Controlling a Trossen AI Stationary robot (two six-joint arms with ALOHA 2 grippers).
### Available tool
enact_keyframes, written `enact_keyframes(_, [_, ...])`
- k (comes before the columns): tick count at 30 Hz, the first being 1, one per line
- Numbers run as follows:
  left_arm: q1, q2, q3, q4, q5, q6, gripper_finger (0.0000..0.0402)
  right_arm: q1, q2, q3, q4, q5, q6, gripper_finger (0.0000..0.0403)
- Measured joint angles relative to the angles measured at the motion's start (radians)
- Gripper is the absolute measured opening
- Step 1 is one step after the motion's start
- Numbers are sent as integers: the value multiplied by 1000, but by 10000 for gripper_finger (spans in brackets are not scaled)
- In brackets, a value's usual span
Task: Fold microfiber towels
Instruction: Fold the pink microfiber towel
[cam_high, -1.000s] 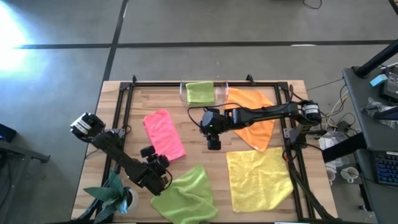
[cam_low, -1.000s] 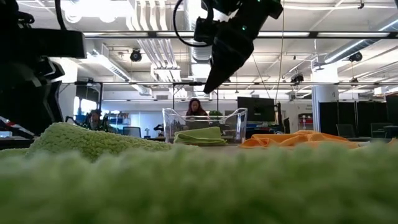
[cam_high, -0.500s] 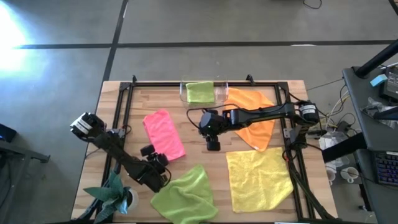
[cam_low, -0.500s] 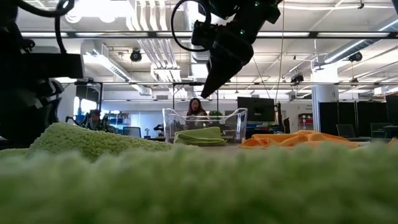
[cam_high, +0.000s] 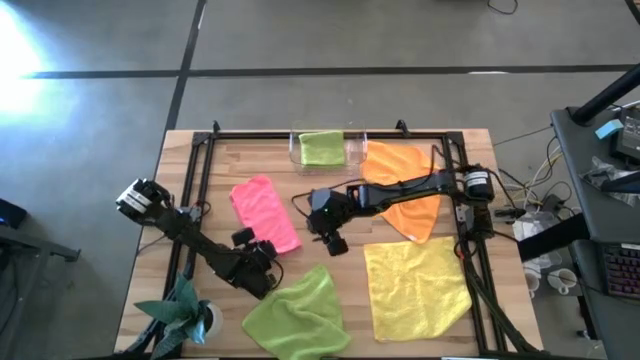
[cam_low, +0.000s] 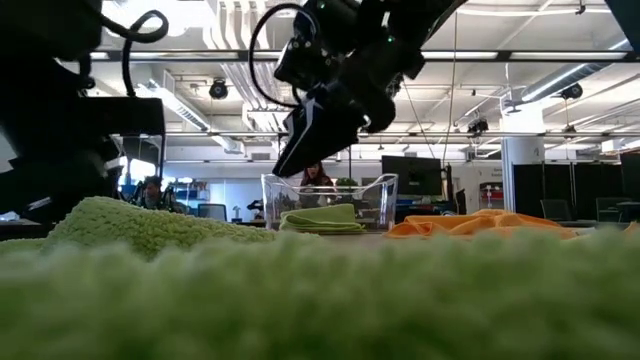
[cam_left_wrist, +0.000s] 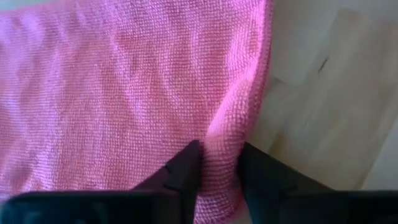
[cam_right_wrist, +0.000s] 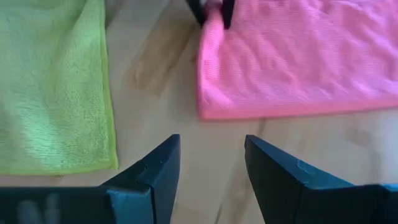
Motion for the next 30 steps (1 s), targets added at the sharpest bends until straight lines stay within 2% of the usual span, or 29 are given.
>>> enact_keyframes(3, [10,-1,11,40,9,1,22,-1,34,4,23,-37,-25,171])
enact_keyframes(5, [14,-4,17,76,9,-3,9,-1,57,4,61,-67,-38,171])
enact_keyframes(9, [18,-8,17,148,7,-4,12,6,104,5,138,-100,-45,171])
enact_keyframes(13, [27,-10,17,183,15,-6,3,12,136,8,137,-148,-36,171])
enact_keyframes(17, [43,-11,18,183,45,-7,2,24,147,8,136,-149,-33,171])
enact_keyframes(20, [51,-22,17,195,47,-7,2,28,147,9,138,-137,-33,171])
enact_keyframes(27, [71,-71,11,206,59,-4,1,27,147,9,130,-19,-75,170])
enact_keyframes(30, [77,-98,-2,198,60,-3,1,30,147,9,126,-16,-77,165])
